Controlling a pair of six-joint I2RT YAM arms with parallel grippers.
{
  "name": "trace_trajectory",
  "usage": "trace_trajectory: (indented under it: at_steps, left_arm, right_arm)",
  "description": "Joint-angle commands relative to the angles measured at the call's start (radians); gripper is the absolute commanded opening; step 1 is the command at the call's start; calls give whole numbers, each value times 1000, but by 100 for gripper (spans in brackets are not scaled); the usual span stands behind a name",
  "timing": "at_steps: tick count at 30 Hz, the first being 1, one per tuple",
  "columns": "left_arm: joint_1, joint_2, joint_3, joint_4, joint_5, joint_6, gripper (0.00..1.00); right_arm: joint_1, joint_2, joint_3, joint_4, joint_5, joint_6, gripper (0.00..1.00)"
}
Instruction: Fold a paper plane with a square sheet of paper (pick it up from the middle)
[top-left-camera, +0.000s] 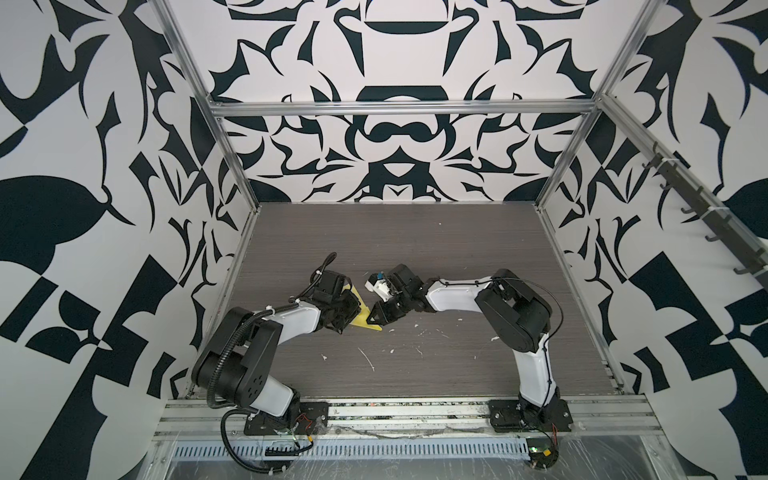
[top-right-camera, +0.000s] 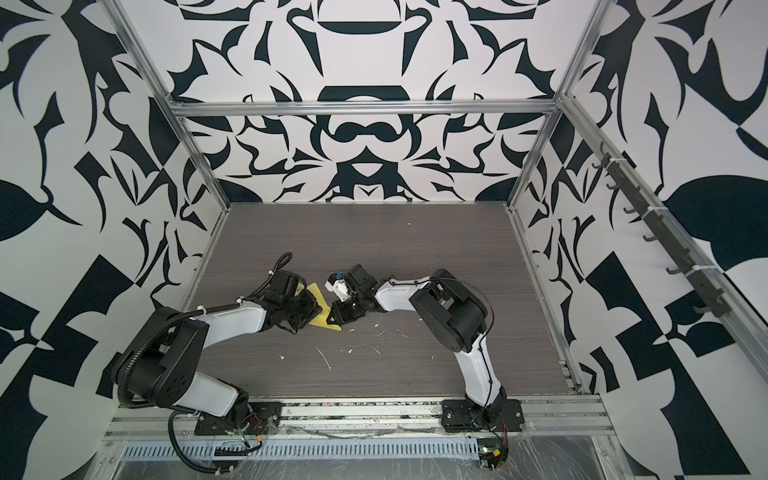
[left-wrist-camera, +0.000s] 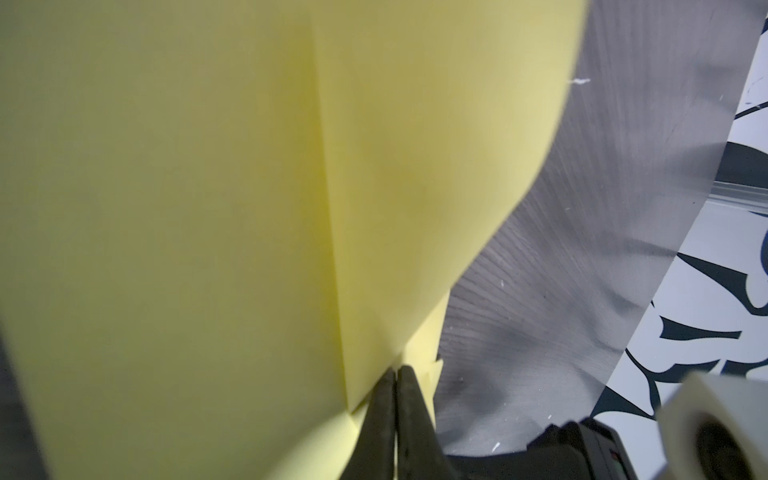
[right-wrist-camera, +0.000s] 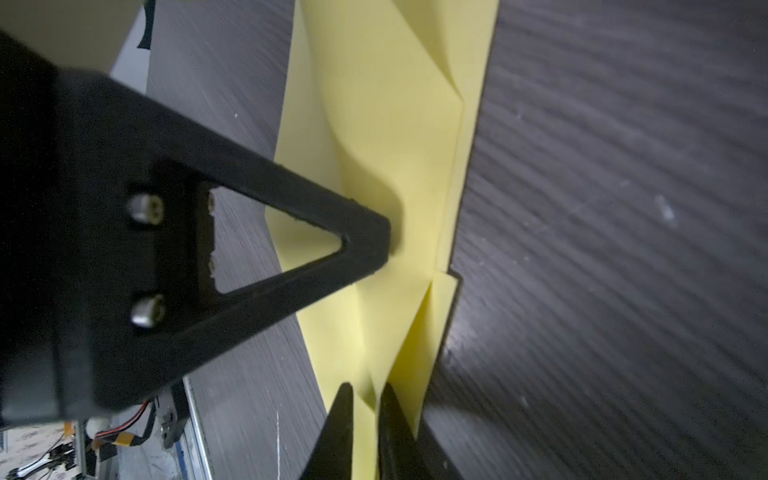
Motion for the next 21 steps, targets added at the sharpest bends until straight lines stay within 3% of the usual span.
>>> trace_trajectory:
  at_steps: [1,13,19,21]
  left_arm:
    - [-2,37,-1,-75,-28,7,6]
    - [-2,49,18,-81,-17,17,5]
    - [-1,49,14,-73,-11,18,5]
    - [-2,49,13,-71,-11,18,5]
  right_arm:
    - [-17,-23,-37,-124,139,17,22]
    - [-69,-213,-148,-4,113,157,30]
    - [-47,-205,-86,-32,75,198,25]
    - [-30,-182,-48,-56,74,207,19]
